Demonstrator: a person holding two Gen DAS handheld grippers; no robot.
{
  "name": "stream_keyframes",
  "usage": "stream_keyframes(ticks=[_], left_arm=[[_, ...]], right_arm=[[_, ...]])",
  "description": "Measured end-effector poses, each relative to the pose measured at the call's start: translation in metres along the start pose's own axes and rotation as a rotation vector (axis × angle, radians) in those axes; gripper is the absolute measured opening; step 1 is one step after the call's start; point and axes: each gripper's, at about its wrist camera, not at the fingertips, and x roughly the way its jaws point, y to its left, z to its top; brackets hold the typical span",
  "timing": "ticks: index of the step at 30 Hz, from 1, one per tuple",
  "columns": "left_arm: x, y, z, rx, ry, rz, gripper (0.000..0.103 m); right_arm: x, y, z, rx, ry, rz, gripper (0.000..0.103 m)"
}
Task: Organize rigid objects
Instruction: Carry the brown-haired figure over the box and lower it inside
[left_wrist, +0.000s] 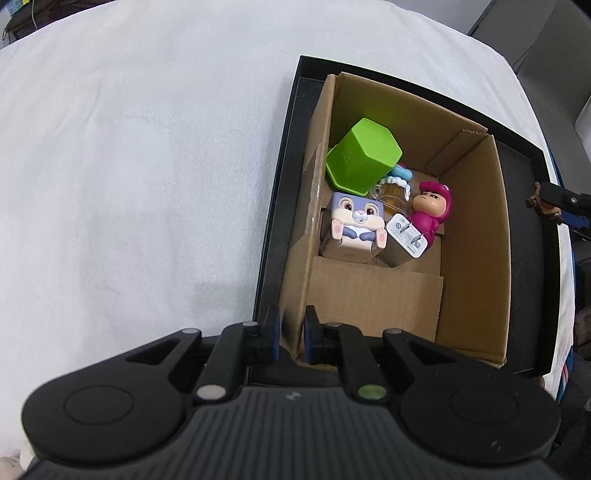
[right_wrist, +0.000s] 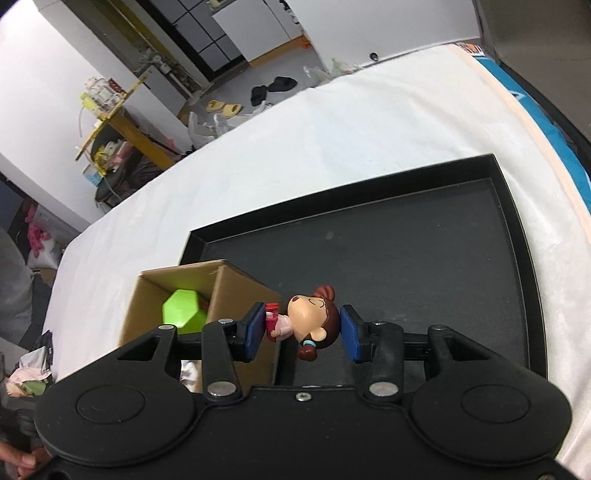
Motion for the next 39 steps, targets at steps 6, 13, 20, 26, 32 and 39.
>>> stream_keyframes(ticks=[6,13,20,26,32,39], left_arm=[[-0.001,-0.002,-0.001,0.000,-0.003,0.010,0.012],[-0.005,-0.002,-0.002,-0.002,-0.009,0.010,0.012],[-0.010,-0.002,-0.004,-0.003,-0.016,0.002,0.012],[-0.010,-0.002,-0.003,-0.001,-0.015,0.000,0.011],[-0.011,-0.001,-0.003,-0.010,-0.020,-0.003,0.011],[-0.011,-0.002,-0.004,-0.015,-0.024,-0.009,0.010]], right_arm=[[-0.012,0.015,0.000,-0.036,-0.012,0.030,0.043],[-0.020,0.039,-0.002,-0.108,-0.029,0.057,0.043],[-0.020,0.064,0.008,-0.169,-0.049,0.082,0.043],[-0.016,0.082,0.002,-0.236,-0.028,0.096,0.043],[-0.015,0.104,-0.007,-0.322,-0.005,0.127,0.043],[-0.007,0.121,-0.020,-0.389,0.036,0.132,0.043]])
